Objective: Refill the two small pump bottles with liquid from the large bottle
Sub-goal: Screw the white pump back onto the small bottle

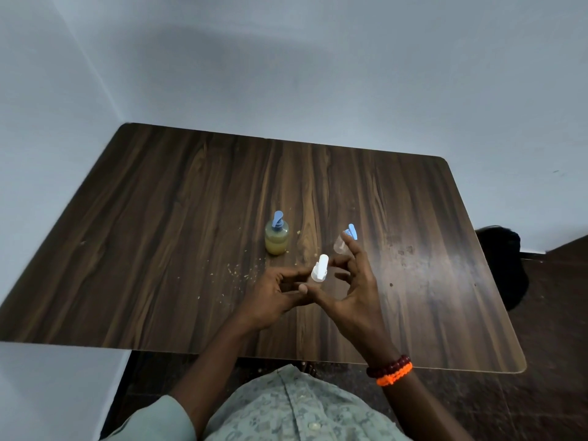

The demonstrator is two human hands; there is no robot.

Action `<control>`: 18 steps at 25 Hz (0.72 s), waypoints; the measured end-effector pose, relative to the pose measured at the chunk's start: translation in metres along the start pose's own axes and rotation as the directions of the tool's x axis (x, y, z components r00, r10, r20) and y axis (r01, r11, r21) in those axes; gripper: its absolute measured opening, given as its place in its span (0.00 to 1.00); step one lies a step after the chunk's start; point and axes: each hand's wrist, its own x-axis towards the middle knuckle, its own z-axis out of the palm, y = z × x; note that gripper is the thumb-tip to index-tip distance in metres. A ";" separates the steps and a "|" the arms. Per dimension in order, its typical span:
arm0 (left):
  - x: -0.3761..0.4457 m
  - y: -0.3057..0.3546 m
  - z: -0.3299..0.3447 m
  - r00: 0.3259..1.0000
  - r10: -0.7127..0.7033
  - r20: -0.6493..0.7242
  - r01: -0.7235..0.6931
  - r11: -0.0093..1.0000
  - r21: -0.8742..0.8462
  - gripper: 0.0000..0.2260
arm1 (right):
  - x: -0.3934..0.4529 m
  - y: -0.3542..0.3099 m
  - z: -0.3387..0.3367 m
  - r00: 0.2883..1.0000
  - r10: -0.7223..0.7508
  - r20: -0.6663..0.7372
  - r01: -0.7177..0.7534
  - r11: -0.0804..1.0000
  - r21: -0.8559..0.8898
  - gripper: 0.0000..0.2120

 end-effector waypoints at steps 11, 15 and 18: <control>-0.001 0.007 0.002 1.000 -0.013 0.002 0.013 1.000 -0.007 0.19 | 0.001 -0.006 -0.002 1.000 0.006 0.005 -0.006 1.000 -0.018 0.44; -0.002 0.004 -0.001 1.000 -0.002 -0.007 0.002 1.000 0.012 0.20 | 0.001 -0.005 -0.002 0.999 0.000 -0.045 -0.001 1.000 -0.023 0.37; -0.003 0.003 0.002 1.000 0.006 0.008 -0.006 1.000 0.020 0.19 | 0.001 -0.004 0.000 0.999 0.025 0.022 -0.024 1.000 -0.018 0.45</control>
